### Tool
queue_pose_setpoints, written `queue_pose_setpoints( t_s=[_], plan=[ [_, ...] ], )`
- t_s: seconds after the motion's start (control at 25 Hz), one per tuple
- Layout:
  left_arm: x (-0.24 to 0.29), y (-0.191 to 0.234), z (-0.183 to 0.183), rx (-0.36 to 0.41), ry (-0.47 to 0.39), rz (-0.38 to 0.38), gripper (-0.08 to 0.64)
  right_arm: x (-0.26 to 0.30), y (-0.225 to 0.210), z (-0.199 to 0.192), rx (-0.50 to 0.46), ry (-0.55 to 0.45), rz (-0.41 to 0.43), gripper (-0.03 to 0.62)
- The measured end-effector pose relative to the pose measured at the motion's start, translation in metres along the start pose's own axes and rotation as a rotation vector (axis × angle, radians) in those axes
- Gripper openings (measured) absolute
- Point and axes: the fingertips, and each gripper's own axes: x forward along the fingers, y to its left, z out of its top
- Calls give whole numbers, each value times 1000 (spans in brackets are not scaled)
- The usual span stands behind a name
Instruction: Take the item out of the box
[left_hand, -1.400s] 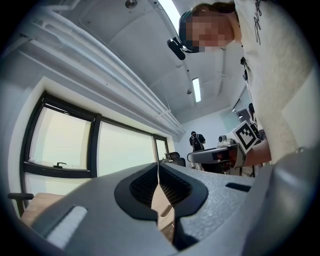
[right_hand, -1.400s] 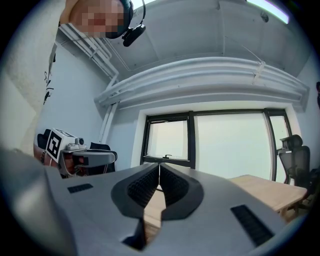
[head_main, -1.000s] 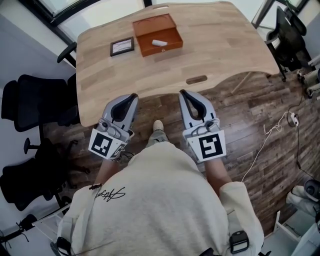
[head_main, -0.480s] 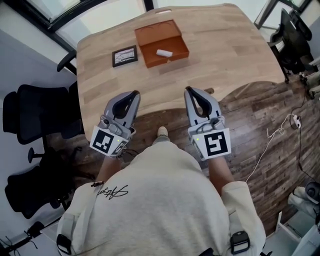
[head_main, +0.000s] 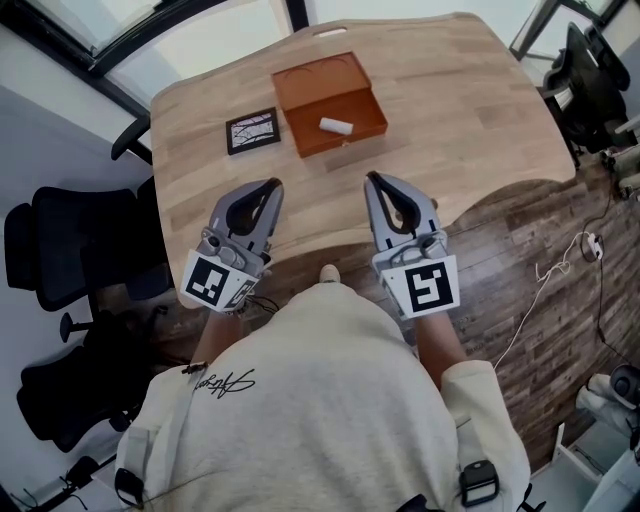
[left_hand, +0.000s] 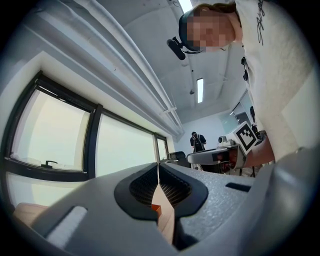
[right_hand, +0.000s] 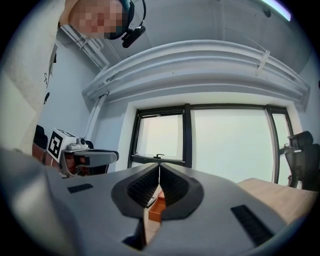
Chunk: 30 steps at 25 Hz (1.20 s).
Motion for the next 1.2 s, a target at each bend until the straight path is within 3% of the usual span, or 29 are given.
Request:
queue_pose_setpoints(
  t_s=[0.64,1.2],
  plan=[
    [21,57,-22,-35,14,-46,11,59,-10,-13,11,10,-34,12],
    [28,65,-33,-46,15,-65,11,66,-23,-20,-4,0,-80,12]
  ],
)
